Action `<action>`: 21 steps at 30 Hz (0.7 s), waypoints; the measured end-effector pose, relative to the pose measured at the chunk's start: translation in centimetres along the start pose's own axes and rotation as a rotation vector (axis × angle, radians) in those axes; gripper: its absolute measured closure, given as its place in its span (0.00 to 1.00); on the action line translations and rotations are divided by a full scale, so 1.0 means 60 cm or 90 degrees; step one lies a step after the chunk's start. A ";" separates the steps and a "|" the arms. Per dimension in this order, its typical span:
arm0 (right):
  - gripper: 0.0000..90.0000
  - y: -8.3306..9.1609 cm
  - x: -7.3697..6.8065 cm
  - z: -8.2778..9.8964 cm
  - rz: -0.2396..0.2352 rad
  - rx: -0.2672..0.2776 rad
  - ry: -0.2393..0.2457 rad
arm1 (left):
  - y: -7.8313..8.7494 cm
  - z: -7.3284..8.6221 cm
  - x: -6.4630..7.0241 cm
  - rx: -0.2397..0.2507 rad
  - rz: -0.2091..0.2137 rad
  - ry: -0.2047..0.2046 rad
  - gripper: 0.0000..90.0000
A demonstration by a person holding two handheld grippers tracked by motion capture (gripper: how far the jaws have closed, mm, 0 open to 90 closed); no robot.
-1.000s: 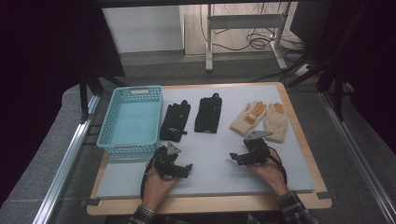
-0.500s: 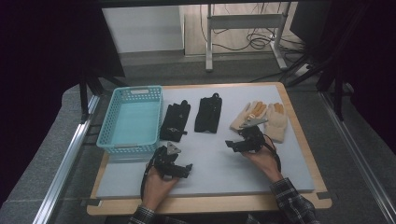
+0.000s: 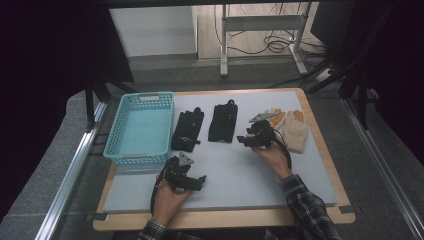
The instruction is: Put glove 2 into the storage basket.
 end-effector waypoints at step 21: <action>0.47 -0.106 0.029 -0.057 0.016 0.003 0.004 | 0.000 0.000 0.000 0.001 0.001 0.003 0.01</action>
Point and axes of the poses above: each handheld gripper's, and its own axes: y roughly backward along the jaws, z roughly out of its underside, x roughly to its right, the point moved 10 cm from there along -y, roughly forward along the jaws, and after that the axes turned 13 degrees about x, right-handed, at the moved point
